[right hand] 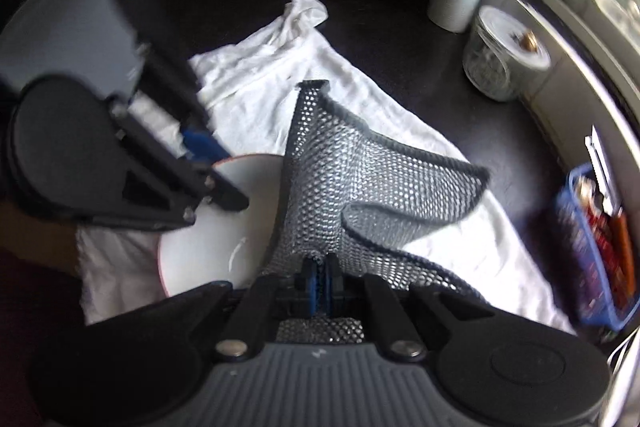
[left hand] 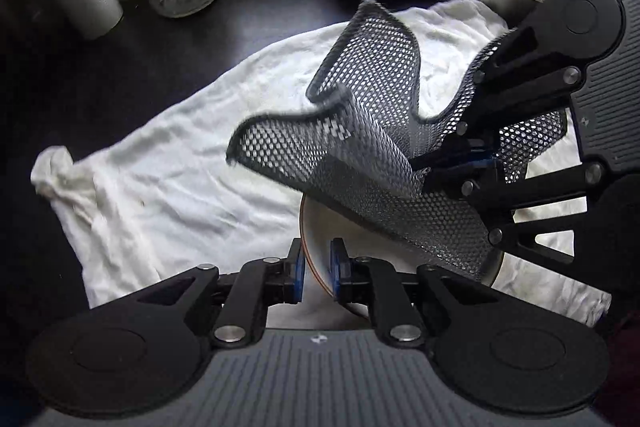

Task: Clean bowl
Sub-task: 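Hold the bowl with the left gripper while the right gripper scrubs the pad inside it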

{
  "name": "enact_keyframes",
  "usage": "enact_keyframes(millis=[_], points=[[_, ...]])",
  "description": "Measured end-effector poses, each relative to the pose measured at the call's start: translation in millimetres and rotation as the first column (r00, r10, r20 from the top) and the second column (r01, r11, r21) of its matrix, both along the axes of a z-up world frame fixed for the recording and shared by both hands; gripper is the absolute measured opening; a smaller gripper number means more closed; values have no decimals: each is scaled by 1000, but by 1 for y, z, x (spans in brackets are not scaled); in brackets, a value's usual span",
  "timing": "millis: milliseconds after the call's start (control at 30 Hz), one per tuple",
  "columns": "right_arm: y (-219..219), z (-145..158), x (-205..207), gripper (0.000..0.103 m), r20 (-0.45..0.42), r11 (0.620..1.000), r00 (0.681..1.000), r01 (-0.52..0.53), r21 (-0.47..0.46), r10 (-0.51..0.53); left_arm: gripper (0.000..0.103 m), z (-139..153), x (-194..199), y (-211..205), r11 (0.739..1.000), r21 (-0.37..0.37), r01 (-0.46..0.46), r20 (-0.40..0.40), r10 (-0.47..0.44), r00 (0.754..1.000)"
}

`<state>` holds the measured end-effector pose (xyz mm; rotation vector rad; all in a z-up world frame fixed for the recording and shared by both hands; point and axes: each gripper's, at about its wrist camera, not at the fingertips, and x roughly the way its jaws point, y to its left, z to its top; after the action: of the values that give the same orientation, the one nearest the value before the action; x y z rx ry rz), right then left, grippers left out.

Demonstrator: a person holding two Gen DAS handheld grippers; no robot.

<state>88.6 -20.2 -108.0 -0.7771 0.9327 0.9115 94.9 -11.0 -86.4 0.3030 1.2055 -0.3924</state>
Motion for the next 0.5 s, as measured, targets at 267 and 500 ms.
enact_keyframes(millis=[267,500], points=[[-10,-23,5,4,-149,995,987,76,71,-65,7,-5,-7,28,962,-169,-216,-49,210,976],[-26,-20,8,4,-305,949,933,256,182,-193,6,-16,-22,60,724,-326,-608,-235,560,794]])
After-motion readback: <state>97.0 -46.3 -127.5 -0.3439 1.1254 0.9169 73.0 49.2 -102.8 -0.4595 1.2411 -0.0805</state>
